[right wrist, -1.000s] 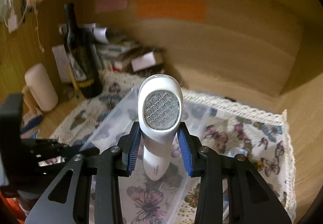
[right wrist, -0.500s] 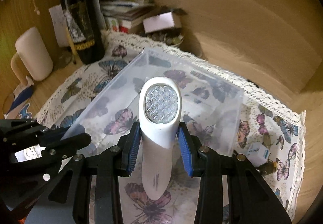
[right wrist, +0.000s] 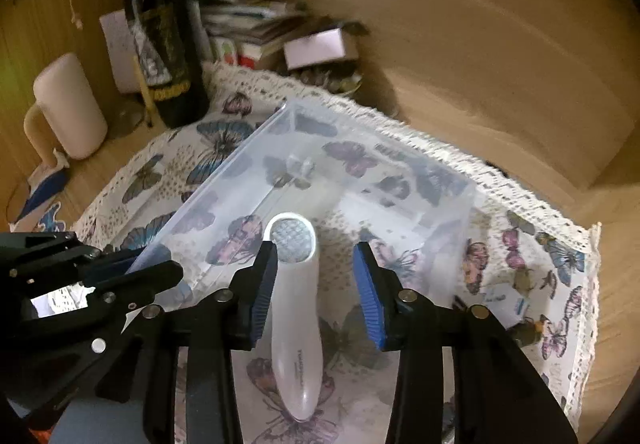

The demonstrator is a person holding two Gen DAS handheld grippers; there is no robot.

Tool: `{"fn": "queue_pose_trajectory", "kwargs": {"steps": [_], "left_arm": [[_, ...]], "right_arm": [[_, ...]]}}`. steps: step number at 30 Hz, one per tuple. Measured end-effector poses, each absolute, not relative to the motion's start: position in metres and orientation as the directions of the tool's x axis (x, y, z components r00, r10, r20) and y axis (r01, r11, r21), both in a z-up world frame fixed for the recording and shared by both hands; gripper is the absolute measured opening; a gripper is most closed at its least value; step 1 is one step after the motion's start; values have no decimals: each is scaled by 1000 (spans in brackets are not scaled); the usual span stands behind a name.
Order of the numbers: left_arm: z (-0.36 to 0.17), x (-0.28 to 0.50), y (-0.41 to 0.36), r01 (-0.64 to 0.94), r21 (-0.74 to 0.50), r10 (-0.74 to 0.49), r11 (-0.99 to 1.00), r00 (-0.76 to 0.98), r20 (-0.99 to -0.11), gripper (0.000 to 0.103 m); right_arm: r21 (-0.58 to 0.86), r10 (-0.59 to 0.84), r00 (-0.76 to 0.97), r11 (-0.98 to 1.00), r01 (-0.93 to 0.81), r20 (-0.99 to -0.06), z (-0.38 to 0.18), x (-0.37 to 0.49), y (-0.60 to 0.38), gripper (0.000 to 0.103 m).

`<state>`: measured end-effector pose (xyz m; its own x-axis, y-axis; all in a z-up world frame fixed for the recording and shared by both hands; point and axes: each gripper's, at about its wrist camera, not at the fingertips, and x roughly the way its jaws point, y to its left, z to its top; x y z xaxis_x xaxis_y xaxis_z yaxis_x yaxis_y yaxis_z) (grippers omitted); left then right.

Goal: Organize rigid objects
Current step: 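Lower the white massager into the clear box and open the right tool, then grasp the silver cylinder with black strap using the right tool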

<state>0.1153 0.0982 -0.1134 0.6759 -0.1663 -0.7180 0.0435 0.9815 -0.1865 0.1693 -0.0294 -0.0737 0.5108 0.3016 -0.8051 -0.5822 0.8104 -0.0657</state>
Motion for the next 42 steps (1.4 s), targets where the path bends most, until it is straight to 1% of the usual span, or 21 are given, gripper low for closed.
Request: {"fn": "queue_pose_trajectory", "kwargs": {"steps": [4, 10, 12, 15, 20, 28, 32, 34, 36, 38, 40, 42], "left_arm": [[-113, 116, 98, 43, -186, -166, 982, 676, -718, 9], [-112, 113, 98, 47, -187, -169, 981, 679, -714, 9], [-112, 112, 98, 48, -186, -169, 981, 679, -715, 9], [-112, 113, 98, 47, -188, -169, 981, 679, -715, 9], [-112, 112, 98, 46, -188, -169, 981, 679, -714, 9], [-112, 113, 98, 45, -186, -167, 982, 679, -715, 9], [-112, 113, 98, 44, -189, -168, 981, 679, -715, 9], [-111, 113, 98, 44, -188, -167, 981, 679, -715, 9], [-112, 113, 98, 44, -186, -167, 981, 679, -715, 9], [-112, 113, 98, 44, -186, -167, 981, 679, -715, 9], [-111, 113, 98, 45, -187, -168, 981, 678, -715, 9], [-112, 113, 98, 45, -186, -167, 981, 679, -715, 9]], "right_arm": [[-79, 299, 578, 839, -538, -760, -56, 165, -46, 47], [-89, 258, 670, 895, -438, -696, -31, 159, -84, 53], [-83, 240, 689, 913, -400, -684, -26, 158, -98, 58], [-95, 195, 708, 933, -348, -679, -25, 157, -117, 59], [-98, 133, 696, 955, -281, -705, -39, 157, -144, 59], [-52, 74, 587, 979, -196, -806, -99, 162, -176, 59], [-31, 63, 539, 986, -164, -840, -121, 165, -186, 58], [-25, 62, 525, 987, -156, -849, -127, 165, -189, 54], [-21, 59, 513, 989, -149, -856, -133, 167, -191, 44], [-8, 68, 501, 989, -148, -863, -138, 169, -191, 37], [-11, 64, 512, 990, -143, -856, -138, 169, -192, 37], [-10, 67, 516, 989, -146, -854, -138, 170, -191, 27]]}}
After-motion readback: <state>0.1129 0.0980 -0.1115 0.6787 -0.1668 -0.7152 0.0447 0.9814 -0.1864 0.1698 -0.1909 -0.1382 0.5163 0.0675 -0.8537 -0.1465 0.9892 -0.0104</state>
